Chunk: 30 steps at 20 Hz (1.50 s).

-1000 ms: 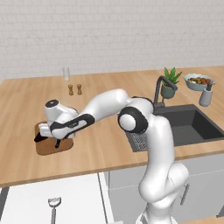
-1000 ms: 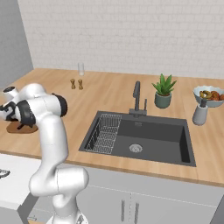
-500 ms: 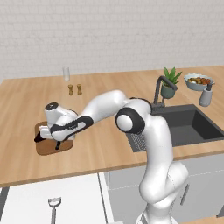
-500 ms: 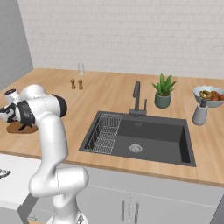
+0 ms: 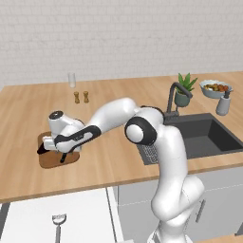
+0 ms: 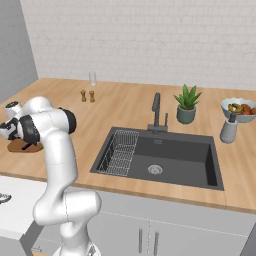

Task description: Place the appropriate cutting tool for cutting the avocado skin on the cutting board.

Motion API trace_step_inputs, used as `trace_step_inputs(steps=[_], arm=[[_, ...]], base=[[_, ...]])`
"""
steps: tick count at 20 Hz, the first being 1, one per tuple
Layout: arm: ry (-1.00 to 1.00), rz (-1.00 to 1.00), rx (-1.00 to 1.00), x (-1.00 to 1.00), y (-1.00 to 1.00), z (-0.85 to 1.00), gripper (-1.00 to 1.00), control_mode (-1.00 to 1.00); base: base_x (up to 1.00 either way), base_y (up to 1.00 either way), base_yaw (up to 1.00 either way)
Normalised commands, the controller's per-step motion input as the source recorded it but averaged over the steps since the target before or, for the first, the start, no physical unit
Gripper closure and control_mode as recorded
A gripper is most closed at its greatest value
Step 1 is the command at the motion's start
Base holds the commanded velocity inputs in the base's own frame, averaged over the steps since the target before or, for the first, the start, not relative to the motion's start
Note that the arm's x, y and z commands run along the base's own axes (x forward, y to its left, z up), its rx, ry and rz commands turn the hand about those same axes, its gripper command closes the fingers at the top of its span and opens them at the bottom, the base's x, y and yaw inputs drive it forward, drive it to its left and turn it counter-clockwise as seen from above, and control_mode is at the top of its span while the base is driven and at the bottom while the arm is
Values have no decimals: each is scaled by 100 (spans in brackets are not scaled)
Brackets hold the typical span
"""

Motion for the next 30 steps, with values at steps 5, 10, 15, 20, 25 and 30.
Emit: trace_step_inputs(steps=[5,10,15,20,25,30], arm=[[0,0,0,-12,-25,32,-100,-100],[-1,1,0,-30,-70,35,-100,-100],[0,0,-3,-64,-90,39,-100,-100],[0,0,-5,-78,-95,46,-100,-100],[0,0,-4,-89,-98,53,-100,-100],[0,0,0,-82,-98,73,-100,-100]], base=[[0,0,0],[0,0,0],[0,0,0],[0,0,0],[0,0,0],[0,0,0]])
